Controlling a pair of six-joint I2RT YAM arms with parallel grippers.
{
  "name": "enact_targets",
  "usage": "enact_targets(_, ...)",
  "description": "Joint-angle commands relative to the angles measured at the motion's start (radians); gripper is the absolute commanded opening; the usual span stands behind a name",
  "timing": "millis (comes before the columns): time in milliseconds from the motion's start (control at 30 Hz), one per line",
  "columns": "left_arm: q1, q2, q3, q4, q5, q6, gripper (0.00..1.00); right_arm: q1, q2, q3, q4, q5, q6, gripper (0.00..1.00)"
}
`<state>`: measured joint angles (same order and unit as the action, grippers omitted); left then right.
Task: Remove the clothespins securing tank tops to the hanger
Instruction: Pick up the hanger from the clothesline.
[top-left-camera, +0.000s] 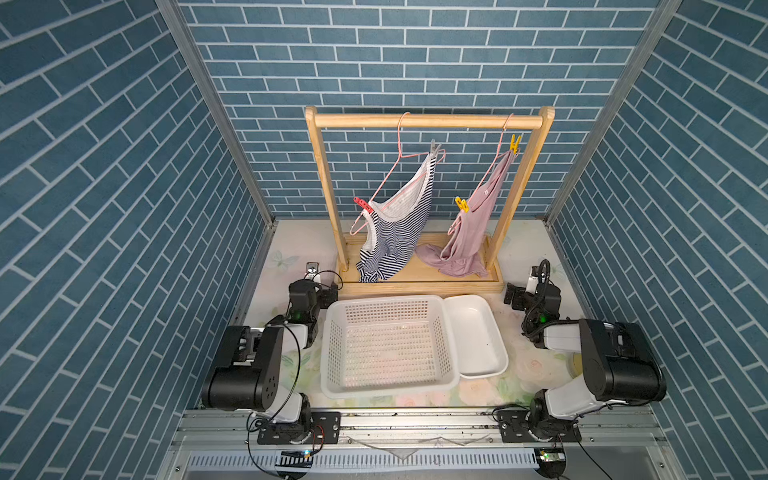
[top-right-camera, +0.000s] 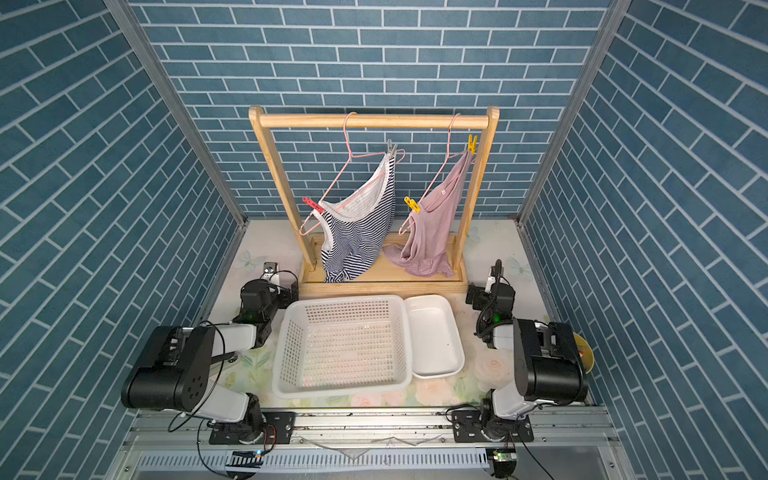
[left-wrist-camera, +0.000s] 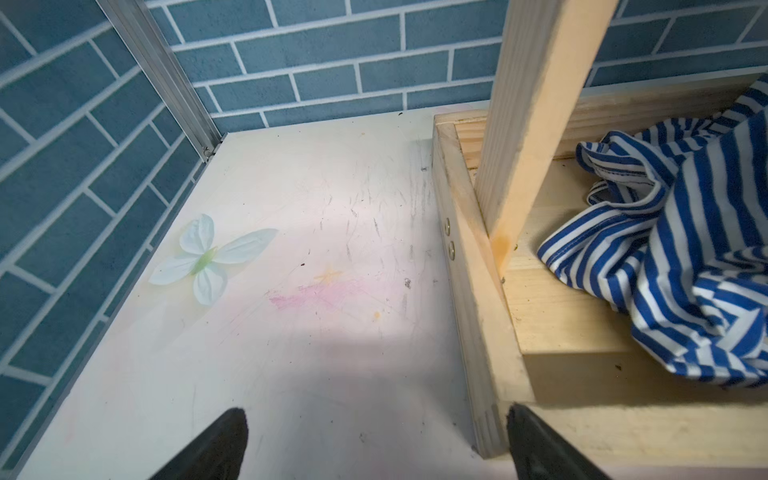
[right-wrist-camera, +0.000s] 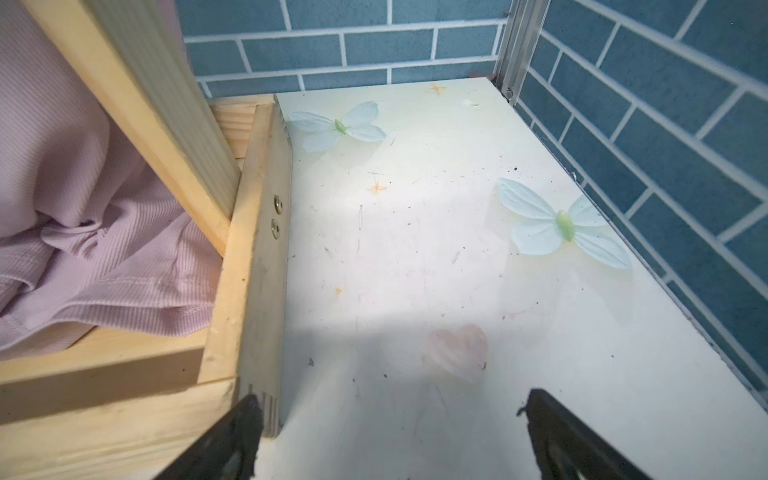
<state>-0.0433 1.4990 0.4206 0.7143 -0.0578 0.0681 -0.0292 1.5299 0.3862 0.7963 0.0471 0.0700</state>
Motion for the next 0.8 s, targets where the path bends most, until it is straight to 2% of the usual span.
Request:
enact_targets(0,0.006,-0.003,0.016,-0.004,0.009,0.009,0.99,-0.005,-0.002,0.022,0.013,-0.010,-0.029,0.99)
enact_targets(767,0.009,-0.003,0.021,-0.010,0.015,0.007,0.99,-0.007,0.001,0.025,0.009,-0.013,-0.026,0.99)
